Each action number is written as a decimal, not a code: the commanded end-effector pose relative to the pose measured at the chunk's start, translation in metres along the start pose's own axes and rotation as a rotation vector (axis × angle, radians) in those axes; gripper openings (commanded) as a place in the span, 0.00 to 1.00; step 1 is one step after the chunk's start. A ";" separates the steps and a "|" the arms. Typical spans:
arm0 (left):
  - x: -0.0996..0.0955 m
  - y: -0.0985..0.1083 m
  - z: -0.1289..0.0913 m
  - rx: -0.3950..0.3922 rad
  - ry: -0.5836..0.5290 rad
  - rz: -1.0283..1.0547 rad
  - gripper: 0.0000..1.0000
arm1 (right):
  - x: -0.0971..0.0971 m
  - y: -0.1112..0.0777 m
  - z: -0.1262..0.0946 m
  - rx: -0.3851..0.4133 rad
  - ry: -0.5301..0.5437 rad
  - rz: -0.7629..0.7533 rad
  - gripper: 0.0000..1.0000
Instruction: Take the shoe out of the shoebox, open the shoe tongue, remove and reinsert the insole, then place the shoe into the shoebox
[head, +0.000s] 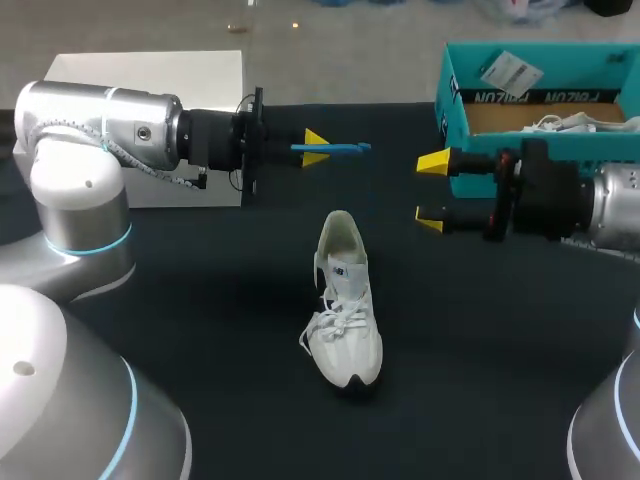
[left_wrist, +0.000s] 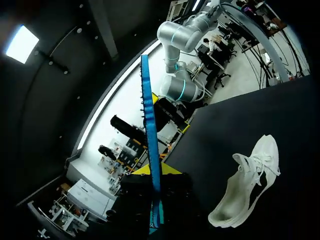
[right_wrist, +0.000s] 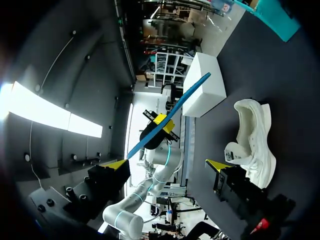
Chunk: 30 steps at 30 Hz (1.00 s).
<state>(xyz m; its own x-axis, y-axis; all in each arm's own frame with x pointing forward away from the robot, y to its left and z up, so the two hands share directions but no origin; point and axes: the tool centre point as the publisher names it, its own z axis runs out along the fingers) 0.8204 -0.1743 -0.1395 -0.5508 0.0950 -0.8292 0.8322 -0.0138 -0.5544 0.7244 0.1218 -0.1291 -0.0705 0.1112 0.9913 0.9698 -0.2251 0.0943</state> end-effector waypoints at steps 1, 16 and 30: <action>0.005 -0.004 0.001 -0.028 -0.044 0.261 0.00 | -0.001 -0.001 0.002 -0.004 0.001 0.000 1.00; 0.001 -0.001 0.010 -0.028 -0.060 0.286 0.00 | -0.001 -0.001 0.002 -0.004 0.001 0.000 1.00; 0.019 0.002 0.027 -0.075 -0.113 0.673 0.00 | -0.001 -0.001 0.002 -0.004 0.001 0.000 1.00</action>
<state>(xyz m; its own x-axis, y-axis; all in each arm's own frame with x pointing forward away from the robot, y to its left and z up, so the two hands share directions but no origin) 0.8156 -0.1944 -0.1510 0.0648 0.0090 -0.9979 0.9978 0.0149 0.0649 0.7252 0.1226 -0.1295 -0.0710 0.1096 0.9914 0.9698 -0.2249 0.0943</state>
